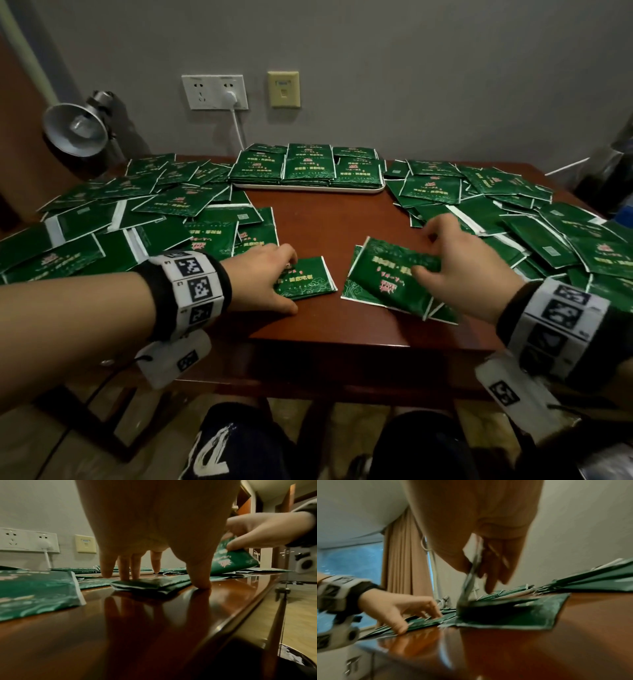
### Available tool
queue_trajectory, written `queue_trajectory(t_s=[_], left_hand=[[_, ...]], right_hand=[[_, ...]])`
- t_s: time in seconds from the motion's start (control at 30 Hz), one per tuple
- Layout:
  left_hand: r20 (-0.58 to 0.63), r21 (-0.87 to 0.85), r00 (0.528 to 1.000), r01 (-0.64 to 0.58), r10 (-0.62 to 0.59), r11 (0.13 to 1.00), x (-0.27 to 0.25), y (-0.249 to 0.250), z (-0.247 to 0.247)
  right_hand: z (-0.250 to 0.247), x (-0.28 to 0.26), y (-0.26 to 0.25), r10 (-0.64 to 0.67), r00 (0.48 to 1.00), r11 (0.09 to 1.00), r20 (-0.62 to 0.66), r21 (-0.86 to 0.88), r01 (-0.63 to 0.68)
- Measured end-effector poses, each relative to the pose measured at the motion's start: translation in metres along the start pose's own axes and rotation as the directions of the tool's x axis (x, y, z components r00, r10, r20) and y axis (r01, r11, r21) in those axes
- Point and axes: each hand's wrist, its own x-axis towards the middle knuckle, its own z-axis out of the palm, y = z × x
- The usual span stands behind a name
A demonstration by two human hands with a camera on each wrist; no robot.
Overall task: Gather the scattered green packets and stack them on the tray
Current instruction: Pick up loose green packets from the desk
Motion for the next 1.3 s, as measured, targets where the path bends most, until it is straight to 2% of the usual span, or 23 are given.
queue_trajectory(t_s=[0.07, 0.2, 0.3, 0.37, 0.43, 0.5, 0.57, 0.63, 0.7, 0.8, 0.93, 1.07, 1.17, 1.3], left_hand=[[-0.007, -0.025, 1.000, 0.005, -0.005, 1.000, 0.001, 0.000, 0.000], [-0.032, -0.032, 0.999, -0.006, 0.005, 0.999, 0.005, 0.003, 0.000], [-0.040, -0.011, 0.999, -0.028, 0.028, 1.000, 0.007, 0.005, -0.001], [-0.057, 0.010, 0.997, -0.045, 0.046, 0.999, 0.008, 0.006, -0.001], [-0.072, 0.028, 0.996, -0.053, 0.055, 0.998, 0.008, 0.005, -0.002], [-0.077, 0.041, 0.996, -0.052, 0.055, 0.998, 0.007, 0.002, -0.003], [-0.081, 0.054, 0.995, -0.051, 0.055, 0.997, 0.006, -0.001, -0.004], [-0.089, 0.062, 0.995, -0.049, 0.055, 0.997, 0.006, -0.005, -0.005], [-0.087, 0.067, 0.995, -0.047, 0.053, 0.997, 0.007, -0.008, -0.007], [-0.081, 0.075, 0.995, -0.047, 0.053, 0.996, 0.009, -0.014, -0.011], [-0.113, 0.075, 0.992, -0.040, 0.048, 0.996, 0.013, -0.023, -0.020], [-0.157, 0.052, 0.987, -0.014, 0.022, 0.999, 0.021, -0.036, -0.033], [-0.176, 0.054, 0.984, 0.008, 0.001, 0.999, 0.028, -0.048, -0.045], [-0.212, 0.059, 0.977, 0.047, -0.033, 0.997, 0.042, -0.075, -0.070]], right_hand=[[-0.001, 0.005, 0.008, 0.091, 0.993, 0.987, 0.076, -0.141, -0.080], [0.001, 0.009, 0.003, 0.074, 0.976, 0.960, 0.203, -0.279, -0.015], [0.006, 0.012, -0.007, 0.141, 0.951, 0.938, 0.277, -0.345, -0.039], [0.012, 0.013, -0.015, 0.160, 0.943, 0.946, 0.292, -0.319, -0.062], [0.015, 0.013, -0.024, 0.147, 0.909, 0.979, 0.390, -0.187, -0.078], [0.013, 0.015, -0.029, 0.049, 0.894, 0.989, 0.445, -0.147, 0.019], [0.005, 0.019, -0.029, -0.097, 0.889, 0.945, 0.447, -0.240, 0.224], [0.001, 0.023, -0.027, -0.219, 0.822, 0.885, 0.526, -0.248, 0.395], [0.003, 0.025, -0.027, -0.273, 0.758, 0.853, 0.592, -0.215, 0.475], [0.012, 0.030, -0.031, -0.319, 0.740, 0.823, 0.592, -0.215, 0.526], [0.019, 0.038, -0.041, -0.406, 0.727, 0.729, 0.554, -0.284, 0.623], [0.020, 0.052, -0.061, -0.411, 0.682, 0.643, 0.606, -0.338, 0.687], [0.021, 0.066, -0.071, -0.394, 0.668, 0.626, 0.632, -0.348, 0.698], [0.022, 0.088, -0.073, -0.348, 0.670, 0.652, 0.656, -0.344, 0.676]])
